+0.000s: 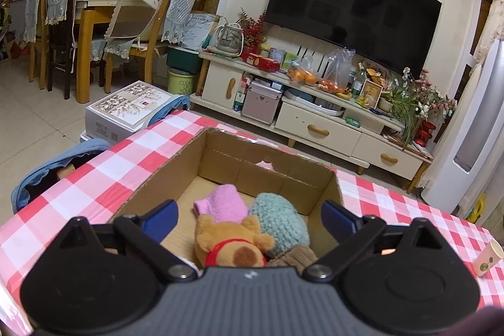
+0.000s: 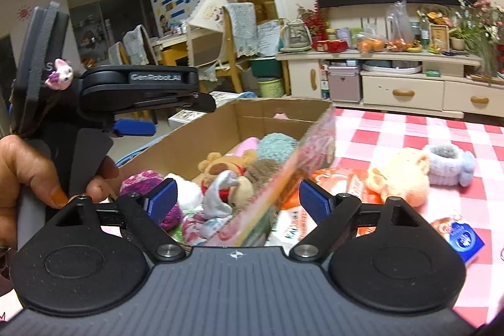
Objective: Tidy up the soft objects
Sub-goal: 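Move both open tools back over the remaining items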
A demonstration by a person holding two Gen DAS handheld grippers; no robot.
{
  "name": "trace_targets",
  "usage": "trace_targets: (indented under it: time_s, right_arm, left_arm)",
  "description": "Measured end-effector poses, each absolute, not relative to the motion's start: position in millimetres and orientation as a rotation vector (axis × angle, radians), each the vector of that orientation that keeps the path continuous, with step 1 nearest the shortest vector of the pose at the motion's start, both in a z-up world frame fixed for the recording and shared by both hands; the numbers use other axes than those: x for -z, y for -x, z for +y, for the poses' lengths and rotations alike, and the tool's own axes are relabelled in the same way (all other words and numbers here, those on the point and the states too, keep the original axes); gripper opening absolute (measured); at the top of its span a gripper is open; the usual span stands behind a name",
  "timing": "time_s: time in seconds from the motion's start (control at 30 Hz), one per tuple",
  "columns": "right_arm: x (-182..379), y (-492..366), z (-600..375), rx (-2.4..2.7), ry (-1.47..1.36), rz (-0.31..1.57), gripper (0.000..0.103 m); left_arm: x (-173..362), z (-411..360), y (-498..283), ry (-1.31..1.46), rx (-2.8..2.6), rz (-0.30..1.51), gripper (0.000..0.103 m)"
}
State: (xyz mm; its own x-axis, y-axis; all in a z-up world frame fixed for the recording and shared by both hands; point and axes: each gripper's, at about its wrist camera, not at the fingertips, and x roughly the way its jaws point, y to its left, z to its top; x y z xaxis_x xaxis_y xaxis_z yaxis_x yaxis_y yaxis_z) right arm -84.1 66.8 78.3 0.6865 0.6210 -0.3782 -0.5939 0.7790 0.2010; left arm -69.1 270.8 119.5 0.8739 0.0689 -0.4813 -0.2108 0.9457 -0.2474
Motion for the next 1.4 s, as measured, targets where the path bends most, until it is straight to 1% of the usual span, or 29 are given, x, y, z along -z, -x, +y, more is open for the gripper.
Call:
trace_targets:
  time_s: [0.03, 0.33, 1.4]
  right_arm:
    - [-78, 85, 65, -0.672, -0.068, 0.446, 0.103]
    - [-72, 86, 48, -0.602, -0.079, 0.439, 0.103]
    - [-65, 103, -12, -0.398, -0.075, 0.372, 0.103]
  left_arm:
    - [-120, 269, 70, 0.298, -0.146, 0.481, 0.102]
    - [-123, 245, 74, 0.277, -0.109, 0.459, 0.102]
    - [-117, 154, 85, 0.207, 0.018, 0.509, 0.102]
